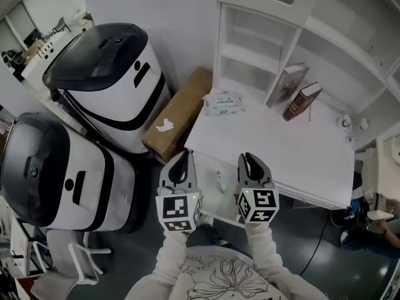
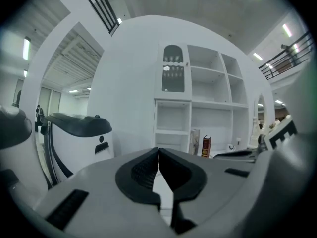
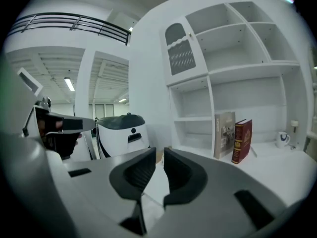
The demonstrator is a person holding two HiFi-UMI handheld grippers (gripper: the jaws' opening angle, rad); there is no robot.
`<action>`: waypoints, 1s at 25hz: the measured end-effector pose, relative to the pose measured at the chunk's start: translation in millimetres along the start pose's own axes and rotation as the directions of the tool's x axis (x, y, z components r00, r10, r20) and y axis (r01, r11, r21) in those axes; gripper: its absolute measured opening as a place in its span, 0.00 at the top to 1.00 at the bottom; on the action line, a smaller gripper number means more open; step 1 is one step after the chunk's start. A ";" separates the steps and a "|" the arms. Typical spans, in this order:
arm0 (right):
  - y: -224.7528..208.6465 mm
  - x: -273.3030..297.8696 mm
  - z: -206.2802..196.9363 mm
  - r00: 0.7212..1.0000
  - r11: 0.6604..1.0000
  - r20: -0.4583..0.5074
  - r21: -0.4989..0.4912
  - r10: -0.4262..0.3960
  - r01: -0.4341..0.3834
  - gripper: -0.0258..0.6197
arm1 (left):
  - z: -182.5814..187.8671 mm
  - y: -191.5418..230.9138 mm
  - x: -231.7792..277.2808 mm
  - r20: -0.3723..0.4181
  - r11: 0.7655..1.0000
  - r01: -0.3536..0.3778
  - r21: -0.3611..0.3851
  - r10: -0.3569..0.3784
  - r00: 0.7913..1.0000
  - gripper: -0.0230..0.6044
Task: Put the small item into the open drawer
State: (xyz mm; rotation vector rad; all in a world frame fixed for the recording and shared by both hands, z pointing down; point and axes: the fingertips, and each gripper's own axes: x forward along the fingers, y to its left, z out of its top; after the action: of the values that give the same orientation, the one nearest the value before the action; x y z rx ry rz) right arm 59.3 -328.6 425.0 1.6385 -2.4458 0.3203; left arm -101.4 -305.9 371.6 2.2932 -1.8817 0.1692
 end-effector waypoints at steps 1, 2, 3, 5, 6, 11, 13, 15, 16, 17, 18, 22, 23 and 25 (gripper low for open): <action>-2.2 -5.0 7.9 1.000 1.000 0.020 0.000 -0.007 0.007 0.89 | 5.9 -2.4 -1.3 0.012 1.000 0.003 0.006 -0.003 1.000 0.95; -4.5 -9.6 15.6 0.999 1.000 0.039 -0.002 -0.013 0.013 0.89 | 11.5 -4.6 -2.8 0.023 1.000 0.005 0.011 -0.005 1.000 0.95; -6.7 -13.8 23.2 0.998 1.000 0.059 -0.007 -0.019 0.019 0.89 | 16.9 -6.8 -4.5 0.035 1.000 0.007 0.014 -0.008 0.999 0.95; -10.7 -21.0 38.3 0.995 0.999 0.096 -0.014 -0.029 0.030 0.89 | 27.4 -11.3 -7.7 0.060 1.000 0.012 0.019 -0.013 0.998 0.95; -12.3 -24.4 45.1 0.993 0.999 0.114 -0.015 -0.034 0.036 0.89 | 32.1 -13.6 -9.3 0.072 1.000 0.014 0.022 -0.016 0.997 0.95; -14.3 -40.0 66.2 0.984 0.999 0.175 -0.023 -0.038 0.043 0.89 | 45.8 -24.1 -16.8 0.108 0.999 0.020 0.036 -0.024 0.994 0.95; -13.3 -43.3 70.2 0.982 0.999 0.185 -0.029 -0.034 0.040 0.89 | 49.4 -26.5 -19.1 0.116 0.999 0.020 0.038 -0.024 0.993 0.95; -11.6 -46.2 72.1 0.981 0.999 0.192 -0.031 -0.031 0.038 0.89 | 51.6 -27.3 -21.8 0.122 0.999 0.018 0.041 -0.023 0.992 0.95; -10.9 -47.5 72.8 0.980 0.999 0.195 -0.031 -0.030 0.037 0.89 | 52.1 -27.2 -23.0 0.124 0.999 0.017 0.042 -0.022 0.992 0.95; -10.2 -48.4 73.4 0.980 0.999 0.197 -0.031 -0.029 0.036 0.89 | 52.5 -26.9 -24.2 0.126 0.999 0.015 0.043 -0.020 0.992 0.95; -9.4 -49.0 73.9 0.980 0.999 0.198 -0.031 -0.027 0.034 0.89 | 52.8 -26.3 -25.5 0.127 0.999 0.013 0.042 -0.018 0.992 0.95; -6.5 -50.3 75.2 0.980 0.999 0.200 -0.033 -0.020 0.027 0.89 | 54.0 -24.6 -29.4 0.129 0.999 0.007 0.040 -0.012 0.992 0.95; -6.1 -50.8 75.4 0.979 0.999 0.201 -0.035 -0.019 0.027 0.89 | 54.1 -24.5 -30.1 0.130 0.999 0.006 0.039 -0.011 0.991 0.95; -5.3 -51.6 76.2 0.979 0.999 0.204 -0.036 -0.019 0.026 0.90 | 53.9 -24.1 -30.9 0.130 0.999 0.004 0.040 -0.009 0.991 0.95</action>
State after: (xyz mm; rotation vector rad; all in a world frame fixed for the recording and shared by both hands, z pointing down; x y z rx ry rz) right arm 81.4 -305.8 338.5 1.7605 -2.5576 0.1052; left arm -84.9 -282.6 311.5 2.3906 -1.9479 0.0572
